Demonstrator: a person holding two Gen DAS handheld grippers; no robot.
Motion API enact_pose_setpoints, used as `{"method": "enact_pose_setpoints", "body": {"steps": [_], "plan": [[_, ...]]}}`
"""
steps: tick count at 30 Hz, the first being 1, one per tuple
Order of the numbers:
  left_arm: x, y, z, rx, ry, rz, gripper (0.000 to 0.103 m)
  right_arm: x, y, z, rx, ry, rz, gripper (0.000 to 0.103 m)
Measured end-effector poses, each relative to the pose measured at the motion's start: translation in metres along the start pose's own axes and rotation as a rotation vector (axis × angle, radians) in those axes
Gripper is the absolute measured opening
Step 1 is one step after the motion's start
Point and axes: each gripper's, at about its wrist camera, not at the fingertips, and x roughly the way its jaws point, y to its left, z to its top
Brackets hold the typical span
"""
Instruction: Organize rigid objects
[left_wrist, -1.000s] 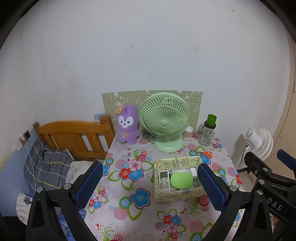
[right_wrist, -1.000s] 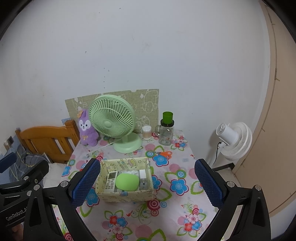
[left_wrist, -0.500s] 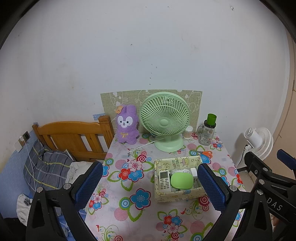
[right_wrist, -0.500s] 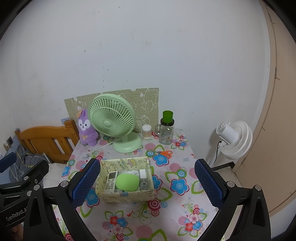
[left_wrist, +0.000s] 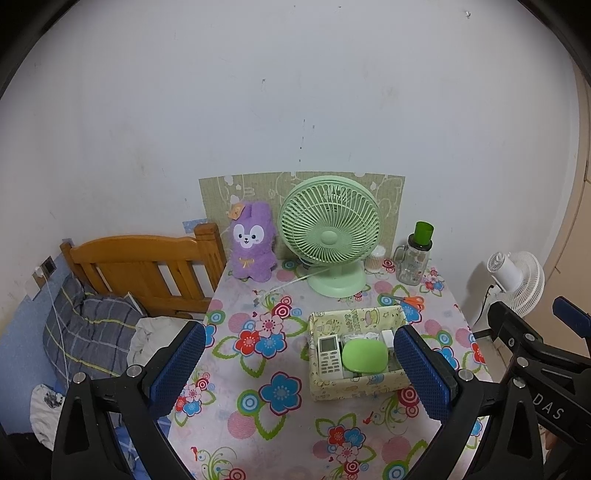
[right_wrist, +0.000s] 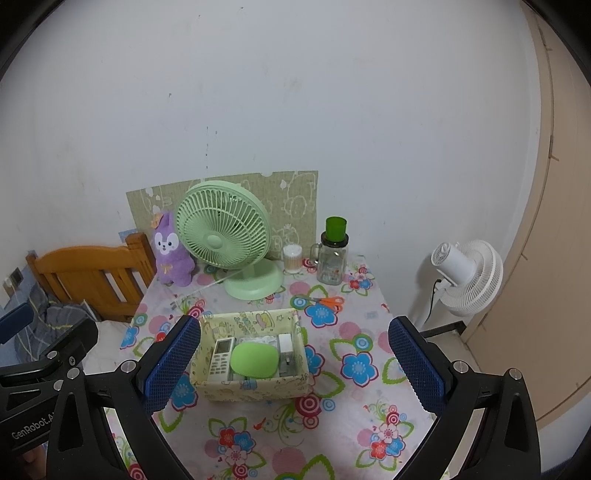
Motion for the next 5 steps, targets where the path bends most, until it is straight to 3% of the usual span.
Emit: {"method": "enact_pose_setpoints", "body": {"steps": [5], "plan": [[0.0103, 0.0073, -0.0029, 0.002, 0.028, -0.017, 0.103, 0.0049, 0.0058, -0.0021, -0.003, 0.020, -0.018, 0.103]]}}
